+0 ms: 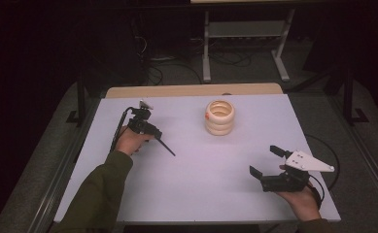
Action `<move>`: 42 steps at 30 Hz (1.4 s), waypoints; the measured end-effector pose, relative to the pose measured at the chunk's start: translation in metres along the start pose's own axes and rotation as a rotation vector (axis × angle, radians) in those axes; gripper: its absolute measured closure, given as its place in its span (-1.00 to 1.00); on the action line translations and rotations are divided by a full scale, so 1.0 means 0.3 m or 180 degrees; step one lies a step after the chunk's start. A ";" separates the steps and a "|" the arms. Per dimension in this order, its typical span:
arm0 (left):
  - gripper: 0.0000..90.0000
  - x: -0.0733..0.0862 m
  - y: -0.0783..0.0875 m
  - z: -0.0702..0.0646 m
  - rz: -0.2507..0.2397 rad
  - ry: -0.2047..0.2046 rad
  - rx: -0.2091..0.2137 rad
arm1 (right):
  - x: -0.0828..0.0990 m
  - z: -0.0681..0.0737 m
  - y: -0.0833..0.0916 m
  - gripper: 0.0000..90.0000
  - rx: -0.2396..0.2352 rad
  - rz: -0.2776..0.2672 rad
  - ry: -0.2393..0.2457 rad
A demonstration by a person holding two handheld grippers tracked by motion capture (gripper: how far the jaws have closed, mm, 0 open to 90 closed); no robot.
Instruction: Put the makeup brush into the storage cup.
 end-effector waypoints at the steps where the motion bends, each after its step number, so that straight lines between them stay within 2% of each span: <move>1: 0.17 0.000 -0.003 -0.002 0.0003 0.0009 -0.0001 | 0.000 0.000 0.001 -1.00 0.0000 -0.0001 0.0001; 15: 0.20 0.005 -0.023 -0.011 0.0079 -0.0014 -0.0060 | -0.001 0.001 0.001 -1.00 -0.0002 -0.0003 0.0003; 29: 0.22 0.003 -0.032 -0.021 0.0065 -0.0023 -0.0067 | 0.000 0.001 0.000 -1.00 -0.0002 0.0003 0.0004; 42: 0.40 0.009 -0.028 -0.021 0.0122 -0.0077 -0.0073 | -0.001 0.001 0.002 -1.00 0.0001 -0.0001 -0.0001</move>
Point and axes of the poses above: each handheld gripper's, and its own axes: y roughly backward along the jaws, x roughly out of its underside, z roughly to its left, the point moved 5 cm from there along -y, roughly forward along the jaws, and after that the axes turned 3 degrees about y, right-handed, at the moved point
